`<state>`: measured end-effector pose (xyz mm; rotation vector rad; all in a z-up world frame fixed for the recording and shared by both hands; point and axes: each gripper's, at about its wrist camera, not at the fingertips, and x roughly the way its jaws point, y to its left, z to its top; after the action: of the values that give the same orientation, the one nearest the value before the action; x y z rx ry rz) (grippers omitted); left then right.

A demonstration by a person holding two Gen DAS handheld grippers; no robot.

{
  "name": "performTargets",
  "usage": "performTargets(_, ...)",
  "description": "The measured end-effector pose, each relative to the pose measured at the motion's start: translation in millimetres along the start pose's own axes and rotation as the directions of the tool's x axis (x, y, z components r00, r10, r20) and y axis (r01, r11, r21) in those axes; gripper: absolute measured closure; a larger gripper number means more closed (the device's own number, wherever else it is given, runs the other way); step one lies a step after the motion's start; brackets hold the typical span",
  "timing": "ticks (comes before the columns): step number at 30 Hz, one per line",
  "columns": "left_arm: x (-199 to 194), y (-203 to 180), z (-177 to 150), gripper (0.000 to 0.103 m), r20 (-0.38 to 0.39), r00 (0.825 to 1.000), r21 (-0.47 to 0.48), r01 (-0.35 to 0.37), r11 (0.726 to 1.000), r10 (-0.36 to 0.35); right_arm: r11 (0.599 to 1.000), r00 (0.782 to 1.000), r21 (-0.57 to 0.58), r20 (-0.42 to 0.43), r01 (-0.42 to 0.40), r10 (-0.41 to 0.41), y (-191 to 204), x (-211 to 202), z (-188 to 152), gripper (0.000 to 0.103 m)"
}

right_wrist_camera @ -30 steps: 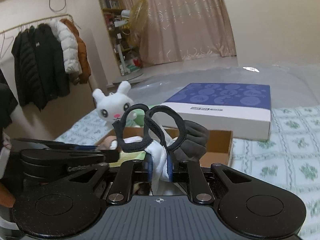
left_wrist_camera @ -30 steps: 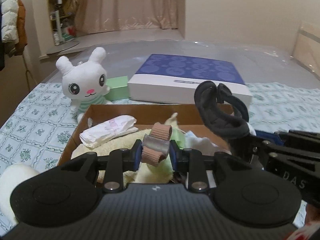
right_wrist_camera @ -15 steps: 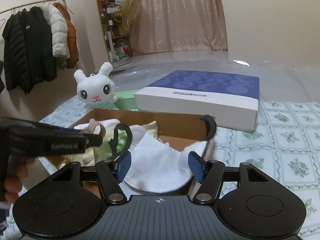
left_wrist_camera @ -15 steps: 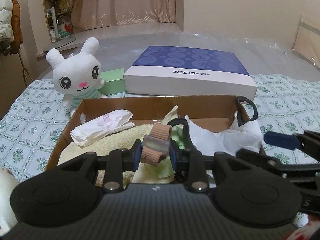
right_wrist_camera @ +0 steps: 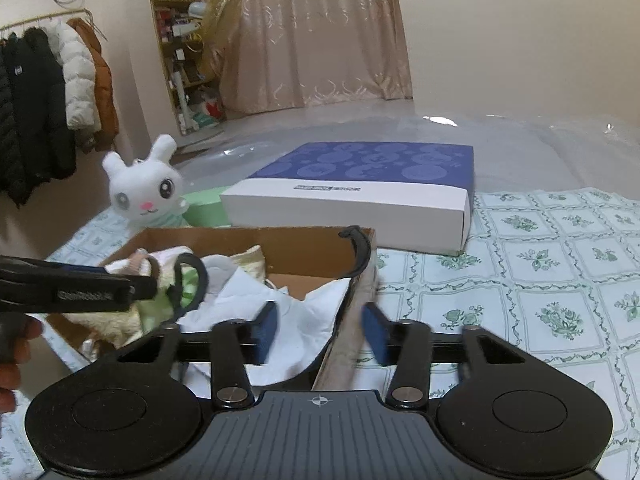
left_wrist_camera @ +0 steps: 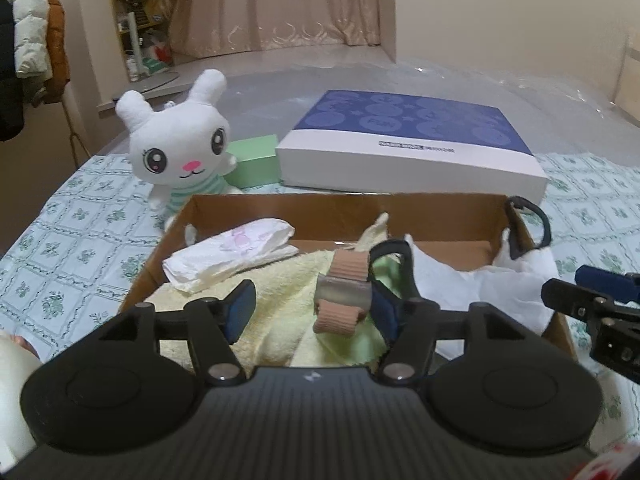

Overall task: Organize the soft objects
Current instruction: 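Carry the finger sleeve and mask over the box and open both grippers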

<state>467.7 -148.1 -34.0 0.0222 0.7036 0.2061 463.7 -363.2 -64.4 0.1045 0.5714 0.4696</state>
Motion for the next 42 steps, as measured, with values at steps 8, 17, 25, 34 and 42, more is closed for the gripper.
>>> performTargets(8,4.2,3.1,-3.1,0.044,-0.012,1.0,-0.01,0.01,1.0,-0.01,0.993,0.999,-0.107,0.016,0.048,-0.047,14.2,20.0,-3.2,0.098)
performTargets(17,4.5,3.1,-11.1,0.045,-0.021,0.998,0.009,0.053,0.999,-0.052,0.928,0.988,-0.345,-0.114,-0.139,0.105,48.8,31.2,-19.9,0.099)
performTargets(25,1.8,0.6,-12.8,0.045,-0.026,0.997,0.026,0.078,0.997,-0.078,0.948,0.986,-0.298,-0.152,-0.113,0.07,49.6,37.9,-22.0,0.098)
performTargets(34,-8.6,-0.3,-14.3,0.045,-0.021,0.994,0.033,0.103,0.994,-0.103,0.979,0.995,-0.186,-0.065,-0.084,0.073,35.6,0.3,-20.5,0.054)
performTargets(42,-38.0,-6.3,-14.9,0.044,-0.004,0.99,0.057,0.144,0.988,-0.144,0.991,0.998,-0.12,-0.009,-0.063,0.062,35.4,-40.8,-20.6,0.049)
